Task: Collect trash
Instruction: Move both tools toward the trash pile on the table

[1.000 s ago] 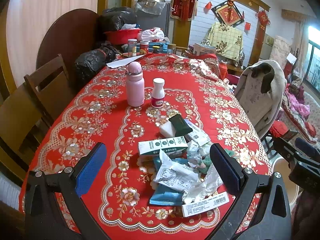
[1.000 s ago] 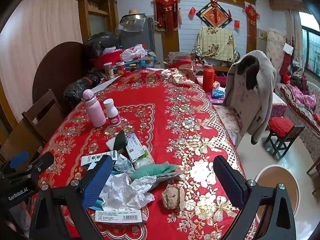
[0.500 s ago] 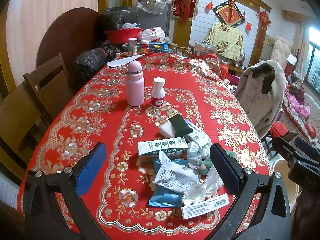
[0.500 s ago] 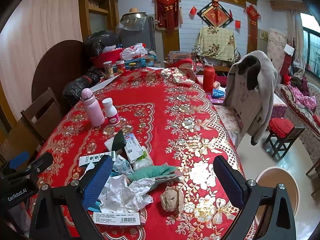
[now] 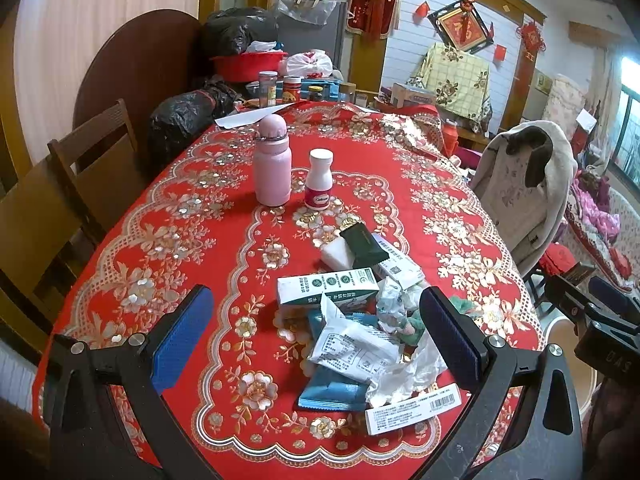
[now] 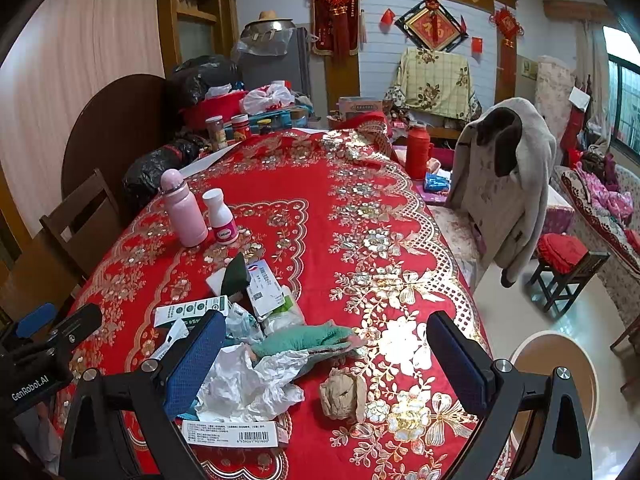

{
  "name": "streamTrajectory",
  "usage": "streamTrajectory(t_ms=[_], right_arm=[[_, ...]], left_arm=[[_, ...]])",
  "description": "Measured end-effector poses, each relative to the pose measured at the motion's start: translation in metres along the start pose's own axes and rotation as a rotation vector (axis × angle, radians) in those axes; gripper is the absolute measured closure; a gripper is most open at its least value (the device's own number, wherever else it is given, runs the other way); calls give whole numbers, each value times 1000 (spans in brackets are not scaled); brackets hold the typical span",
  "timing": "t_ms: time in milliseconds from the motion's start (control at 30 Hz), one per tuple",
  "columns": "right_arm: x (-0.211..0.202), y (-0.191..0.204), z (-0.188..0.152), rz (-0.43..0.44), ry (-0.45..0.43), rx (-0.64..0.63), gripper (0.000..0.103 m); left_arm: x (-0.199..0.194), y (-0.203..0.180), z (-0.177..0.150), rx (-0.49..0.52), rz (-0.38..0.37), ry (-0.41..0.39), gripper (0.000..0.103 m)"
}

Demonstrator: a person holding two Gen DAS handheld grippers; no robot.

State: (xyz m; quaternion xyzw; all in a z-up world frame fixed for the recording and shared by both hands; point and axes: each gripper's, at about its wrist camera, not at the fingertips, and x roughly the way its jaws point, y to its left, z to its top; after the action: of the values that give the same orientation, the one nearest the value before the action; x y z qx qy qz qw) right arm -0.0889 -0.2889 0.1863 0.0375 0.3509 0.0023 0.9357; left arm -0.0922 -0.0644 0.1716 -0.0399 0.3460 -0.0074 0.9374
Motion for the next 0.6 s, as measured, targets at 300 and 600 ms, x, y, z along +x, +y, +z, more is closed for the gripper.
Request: streamTrajectory(t_ms=[300,600], right_arm=[[1,2,-4,-7,10,-2,3],[2,3,-3,-14,17,-9,3]], left_arm=[[0,3,-2,-10,-8,12,1],[2,2,-2,-8,-11,23,1]])
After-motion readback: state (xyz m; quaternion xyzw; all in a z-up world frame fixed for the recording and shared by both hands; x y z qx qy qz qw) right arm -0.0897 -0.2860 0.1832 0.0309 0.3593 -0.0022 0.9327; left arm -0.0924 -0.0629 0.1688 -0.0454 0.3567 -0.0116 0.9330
